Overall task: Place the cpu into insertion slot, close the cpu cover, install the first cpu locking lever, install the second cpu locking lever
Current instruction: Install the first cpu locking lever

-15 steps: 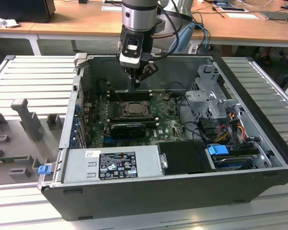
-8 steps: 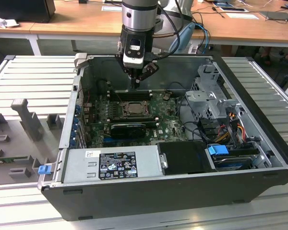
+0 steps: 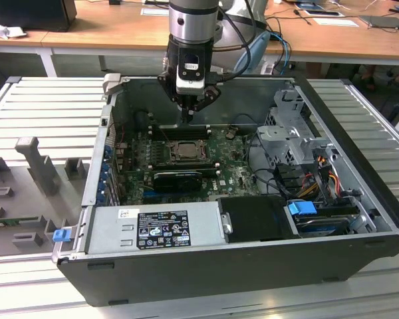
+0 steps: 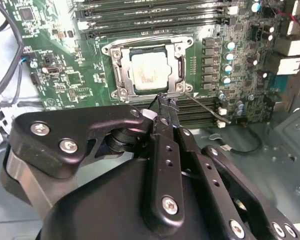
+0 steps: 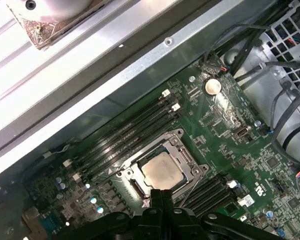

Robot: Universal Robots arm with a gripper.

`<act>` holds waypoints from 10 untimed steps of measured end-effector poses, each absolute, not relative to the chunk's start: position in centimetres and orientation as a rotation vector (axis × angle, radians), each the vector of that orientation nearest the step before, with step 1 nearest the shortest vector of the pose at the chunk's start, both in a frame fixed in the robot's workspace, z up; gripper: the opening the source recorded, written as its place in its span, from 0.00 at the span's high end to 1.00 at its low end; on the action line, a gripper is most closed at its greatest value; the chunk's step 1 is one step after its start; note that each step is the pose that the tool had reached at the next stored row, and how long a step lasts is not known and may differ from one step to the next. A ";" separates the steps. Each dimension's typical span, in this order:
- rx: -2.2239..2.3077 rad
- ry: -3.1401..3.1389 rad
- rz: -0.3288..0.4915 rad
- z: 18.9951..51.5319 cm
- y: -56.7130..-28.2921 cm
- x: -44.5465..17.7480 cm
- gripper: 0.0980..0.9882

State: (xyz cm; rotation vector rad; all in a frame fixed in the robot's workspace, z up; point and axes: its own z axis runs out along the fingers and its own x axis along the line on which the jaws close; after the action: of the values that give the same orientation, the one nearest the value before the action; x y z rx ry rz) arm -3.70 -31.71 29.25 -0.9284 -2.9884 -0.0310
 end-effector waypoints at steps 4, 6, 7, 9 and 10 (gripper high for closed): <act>-0.856 -3.010 -0.031 29.2 -31.7 -3.7 0.99; -0.810 -3.022 -0.030 29.2 -31.7 -3.7 0.99; -0.777 -3.030 -0.030 29.2 -31.7 -3.7 0.99; -0.730 -3.042 -0.030 29.2 -31.7 -3.7 0.99; -0.715 -3.045 -0.030 29.2 -31.7 -3.7 0.99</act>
State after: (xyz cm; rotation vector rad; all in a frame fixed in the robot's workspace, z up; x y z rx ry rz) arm -3.70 -31.71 29.25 -0.7153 -3.0451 -0.0296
